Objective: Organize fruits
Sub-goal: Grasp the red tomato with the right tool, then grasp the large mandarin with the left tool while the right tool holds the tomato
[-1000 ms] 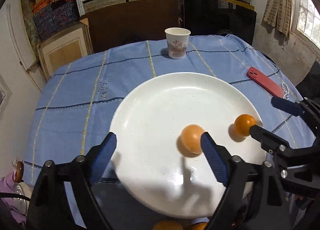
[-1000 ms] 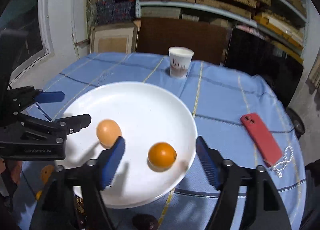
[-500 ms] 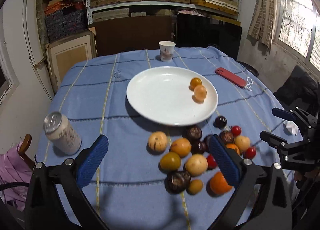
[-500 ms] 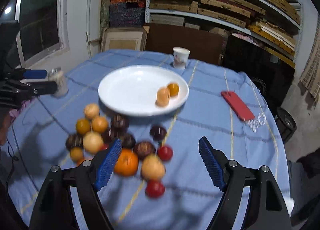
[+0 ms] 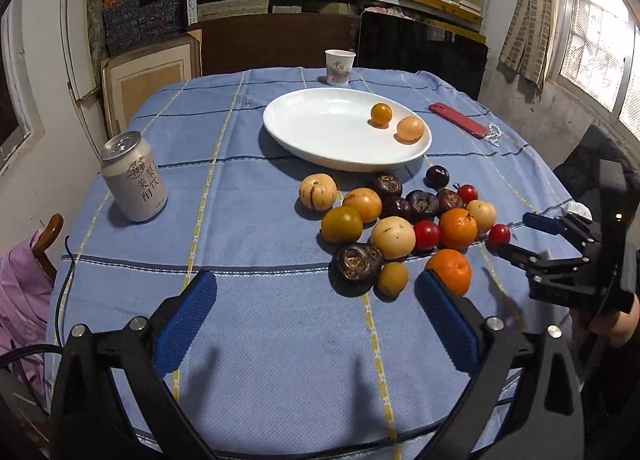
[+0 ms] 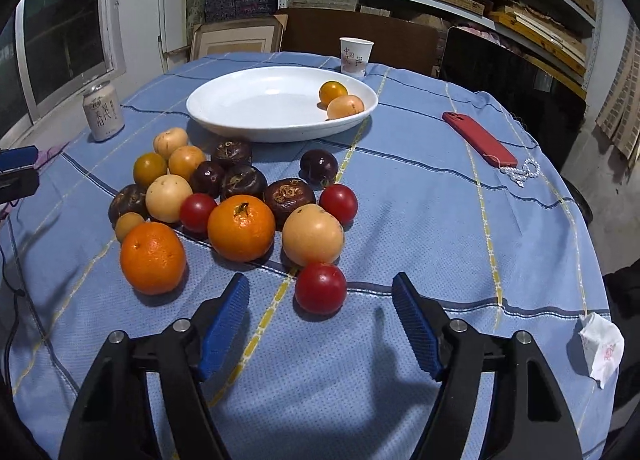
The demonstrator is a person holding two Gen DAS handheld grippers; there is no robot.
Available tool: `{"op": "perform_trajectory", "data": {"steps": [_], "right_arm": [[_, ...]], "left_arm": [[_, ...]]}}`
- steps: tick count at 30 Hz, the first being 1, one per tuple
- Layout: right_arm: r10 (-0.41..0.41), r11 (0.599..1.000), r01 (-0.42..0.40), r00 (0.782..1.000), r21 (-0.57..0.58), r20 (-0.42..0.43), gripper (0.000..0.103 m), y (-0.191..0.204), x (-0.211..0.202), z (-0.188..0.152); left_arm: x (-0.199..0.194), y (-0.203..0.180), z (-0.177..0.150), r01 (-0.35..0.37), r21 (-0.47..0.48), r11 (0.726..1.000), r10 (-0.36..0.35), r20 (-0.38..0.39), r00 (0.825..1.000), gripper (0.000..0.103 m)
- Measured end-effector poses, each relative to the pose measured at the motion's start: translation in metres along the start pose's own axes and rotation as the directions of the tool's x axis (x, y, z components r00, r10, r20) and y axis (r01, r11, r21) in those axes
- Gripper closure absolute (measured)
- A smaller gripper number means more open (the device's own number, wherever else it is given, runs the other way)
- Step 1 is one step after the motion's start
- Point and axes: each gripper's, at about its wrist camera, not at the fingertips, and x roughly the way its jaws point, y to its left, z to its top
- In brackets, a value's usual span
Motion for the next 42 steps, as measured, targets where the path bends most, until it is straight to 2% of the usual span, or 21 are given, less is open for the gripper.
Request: {"op": "perform_trajectory", "data": {"steps": [7,12,17,21,30,33,34,36,37,38,39,42], "right_arm": [[0.019,0.999,-0.017,0.997,0.034,-0.081,0.074,-0.001,0.025,-0.001],[0.032,0.998,-0.029,0.998,0.054,-0.056,0.074,-0.005,0.009,-0.004],[0.081,0.996,-0.08,0.997,0.046,0.0,0.074,0.003,-0.029,-0.02],[0.117,0.992,-0.117,0.993,0.042,0.02,0.074,0.012,-0.052,-0.038],[0.129,0.991,-0.13,0.991,0.031,0.034,0.074,0.018,-0.073,-0.06],[0.127,0.991,-0.128,0.991,0.038,0.031,0.074,0.016,-0.073,-0.062],[0.127,0.991,-0.128,0.991,0.039,0.029,0.074,0.016,-0.072,-0.062],[0.128,0.991,-0.129,0.991,0.042,0.03,0.074,0.016,-0.071,-0.062],[0.13,0.99,-0.131,0.991,0.043,0.034,0.074,0.016,-0.072,-0.063],[0.129,0.99,-0.131,0.991,0.044,0.039,0.074,0.016,-0.073,-0.063],[0.126,0.991,-0.128,0.991,0.044,0.046,0.074,0.016,-0.075,-0.062],[0.123,0.991,-0.126,0.991,0.048,0.054,0.074,0.016,-0.078,-0.063]], "left_arm": [[-0.005,-0.002,-0.003,-0.016,0.018,1.0,0.016,0.018,1.0,0.005],[-0.002,-0.019,-0.004,-0.019,0.071,0.997,0.018,0.021,1.0,0.004],[0.0,-0.07,-0.004,-0.017,0.199,0.98,0.004,0.063,0.998,0.004],[0.015,-0.104,-0.003,-0.02,0.264,0.964,0.005,0.057,0.998,0.004],[0.063,-0.128,-0.007,-0.01,0.291,0.957,0.022,-0.037,0.999,0.004],[0.066,-0.135,-0.011,-0.039,0.318,0.947,0.044,-0.006,0.999,0.004],[0.066,-0.136,-0.011,-0.047,0.323,0.945,0.05,-0.003,0.999,0.006],[0.072,-0.136,-0.012,-0.036,0.328,0.944,0.048,-0.026,0.999,0.021],[0.077,-0.135,-0.013,-0.013,0.325,0.945,0.033,-0.056,0.998,0.043],[0.083,-0.133,-0.014,0.009,0.316,0.949,0.021,-0.09,0.996,0.055],[0.087,-0.131,-0.015,0.022,0.302,0.953,0.011,-0.109,0.994,0.055],[0.087,-0.132,-0.019,0.015,0.318,0.948,0.017,-0.095,0.995,0.056]]}}
